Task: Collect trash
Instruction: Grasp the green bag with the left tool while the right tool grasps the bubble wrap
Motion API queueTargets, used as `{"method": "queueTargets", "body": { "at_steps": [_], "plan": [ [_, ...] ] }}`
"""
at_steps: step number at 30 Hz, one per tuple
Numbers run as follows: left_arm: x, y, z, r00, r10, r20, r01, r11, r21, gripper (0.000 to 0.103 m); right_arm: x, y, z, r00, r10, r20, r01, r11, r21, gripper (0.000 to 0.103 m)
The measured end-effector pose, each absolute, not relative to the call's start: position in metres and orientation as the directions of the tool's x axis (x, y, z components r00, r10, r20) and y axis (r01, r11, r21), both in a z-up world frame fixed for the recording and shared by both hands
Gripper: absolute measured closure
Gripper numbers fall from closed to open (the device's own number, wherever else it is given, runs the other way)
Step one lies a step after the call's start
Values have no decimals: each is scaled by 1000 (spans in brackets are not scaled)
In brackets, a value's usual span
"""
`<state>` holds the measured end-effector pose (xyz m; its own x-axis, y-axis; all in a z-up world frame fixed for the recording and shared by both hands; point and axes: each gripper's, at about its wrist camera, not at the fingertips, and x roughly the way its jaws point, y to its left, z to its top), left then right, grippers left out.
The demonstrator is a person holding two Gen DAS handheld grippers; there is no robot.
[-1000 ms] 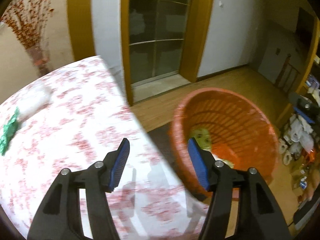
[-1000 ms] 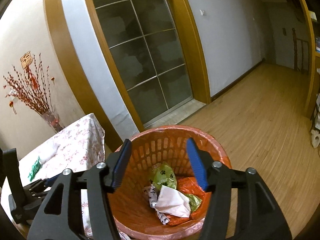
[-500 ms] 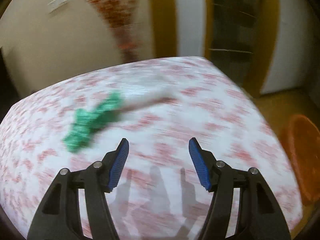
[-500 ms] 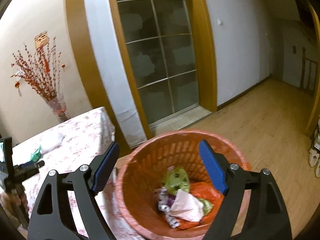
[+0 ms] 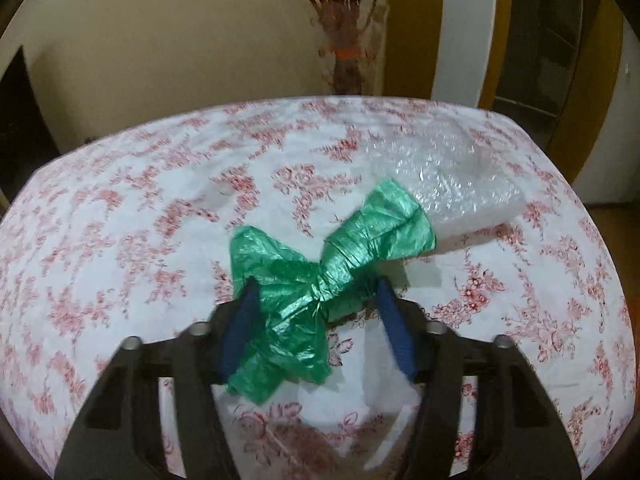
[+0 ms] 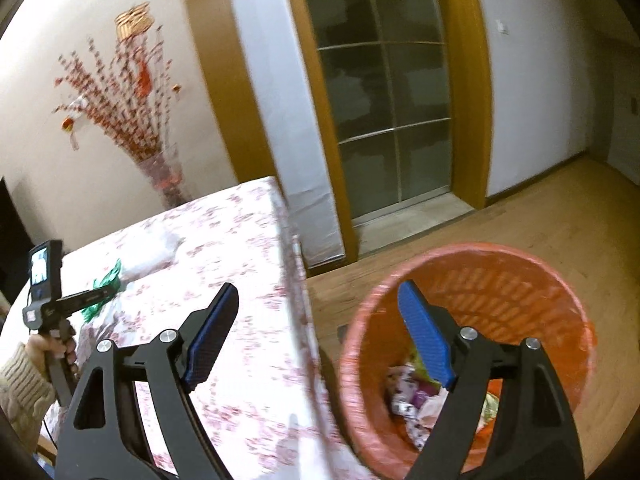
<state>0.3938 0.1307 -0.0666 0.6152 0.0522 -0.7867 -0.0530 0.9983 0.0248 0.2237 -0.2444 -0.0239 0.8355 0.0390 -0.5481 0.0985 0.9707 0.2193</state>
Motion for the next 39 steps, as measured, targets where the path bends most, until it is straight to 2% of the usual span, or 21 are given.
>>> {"method": "queueTargets", "body": {
  "at_steps": [1,3,8,17,27,29,31,32,34,39],
  "plan": [
    [396,131,-69,614,34,-789,-46,999,8,65,227,-238,-23,834,48,-549,86,973,216,22],
    [396,135,-69,618,22,-786,-38,999,-1,83,236,-220,-20,831,82,-549,43,976,211,22],
    [377,156,-61,645,10,-764,-35,999,-16,85,264,-169,-17,816,170,-552,-68,977,201,22],
    [348,230,-40,684,112,-721,-178,984,-16,84,353,-69,-32,736,291,-611,-197,956,218,24],
    [353,265,-42,685,142,-714,-247,968,-44,84,441,-4,-71,688,199,-697,-170,979,111,26],
    [355,265,-46,680,134,-721,-245,968,-51,84,450,1,-81,657,186,-731,-179,980,88,38],
    [355,261,-49,676,123,-727,-240,969,-59,84,453,-1,-83,644,203,-738,-183,977,109,71],
    [353,260,-50,675,121,-728,-239,969,-60,84,449,-3,-83,644,200,-739,-186,977,103,81],
    [352,255,-50,674,111,-731,-229,971,-63,84,441,-8,-81,638,203,-742,-197,976,98,89],
    [339,235,-36,693,81,-716,-194,978,-77,84,393,-47,-58,679,196,-708,-168,980,110,92]
  ]
}}
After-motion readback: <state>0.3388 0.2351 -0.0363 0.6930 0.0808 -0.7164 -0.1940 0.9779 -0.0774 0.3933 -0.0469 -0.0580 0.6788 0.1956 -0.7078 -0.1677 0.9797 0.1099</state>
